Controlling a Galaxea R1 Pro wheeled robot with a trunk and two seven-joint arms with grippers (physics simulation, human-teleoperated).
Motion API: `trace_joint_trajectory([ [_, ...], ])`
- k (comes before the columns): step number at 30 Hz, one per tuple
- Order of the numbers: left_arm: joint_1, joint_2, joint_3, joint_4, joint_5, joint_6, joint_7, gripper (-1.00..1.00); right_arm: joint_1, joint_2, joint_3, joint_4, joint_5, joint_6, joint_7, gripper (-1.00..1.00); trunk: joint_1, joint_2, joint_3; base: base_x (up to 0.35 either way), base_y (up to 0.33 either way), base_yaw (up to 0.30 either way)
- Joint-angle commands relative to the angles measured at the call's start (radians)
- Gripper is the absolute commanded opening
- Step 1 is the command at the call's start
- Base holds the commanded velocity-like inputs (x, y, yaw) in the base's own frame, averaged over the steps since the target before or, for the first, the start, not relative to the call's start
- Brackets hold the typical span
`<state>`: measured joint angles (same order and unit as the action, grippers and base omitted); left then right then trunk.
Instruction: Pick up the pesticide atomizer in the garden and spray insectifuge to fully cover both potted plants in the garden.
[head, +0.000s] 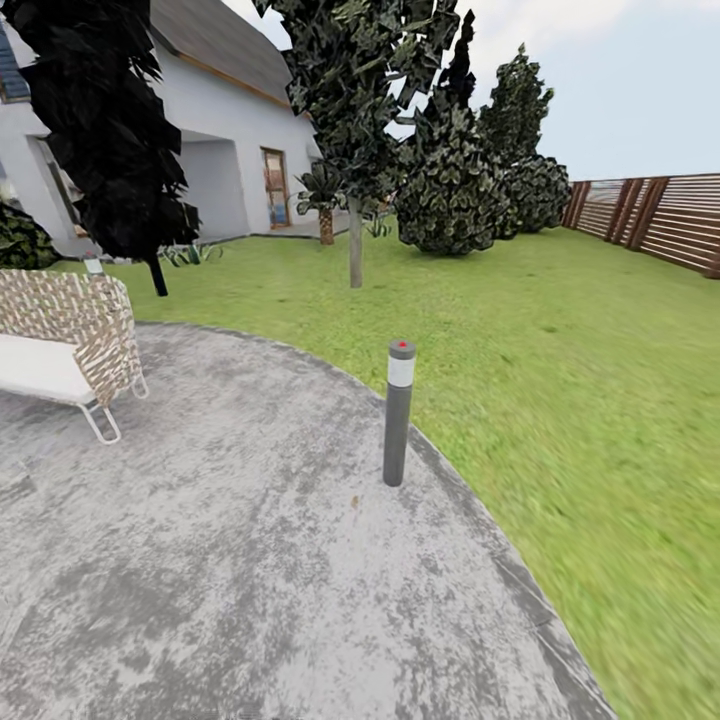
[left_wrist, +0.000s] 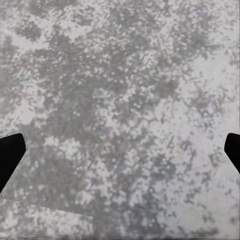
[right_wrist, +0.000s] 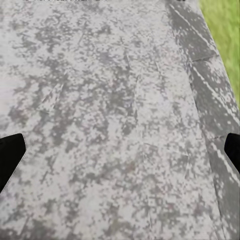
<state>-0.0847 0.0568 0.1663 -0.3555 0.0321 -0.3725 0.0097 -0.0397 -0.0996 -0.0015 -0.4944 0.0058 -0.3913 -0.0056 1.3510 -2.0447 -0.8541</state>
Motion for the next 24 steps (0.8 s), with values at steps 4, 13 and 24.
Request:
trace_joint_trajectory([
  [4,-0.001,0.0,-0.001,0.001,0.003,-0.003,0.001,1.0,0.0,0.0,0.0,0.0,0.001,-0.002,-0.001,1.0,0.0,0.0,-0.003,0.0,0.0,0.265],
  [13,-0.001,0.0,-0.001,0.001,0.003,-0.003,0.001,1.0,0.0,0.0,0.0,-0.001,0.0,-0.003,-0.001,1.0,0.0,0.0,-0.004,0.0,0.0,0.277],
  [24,-0.001,0.0,-0.001,0.001,0.003,-0.003,0.001,1.0,0.0,0.0,0.001,-0.001,0.002,-0.001,-0.001,1.0,0.0,0.0,-0.007,0.0,0.0,0.279],
])
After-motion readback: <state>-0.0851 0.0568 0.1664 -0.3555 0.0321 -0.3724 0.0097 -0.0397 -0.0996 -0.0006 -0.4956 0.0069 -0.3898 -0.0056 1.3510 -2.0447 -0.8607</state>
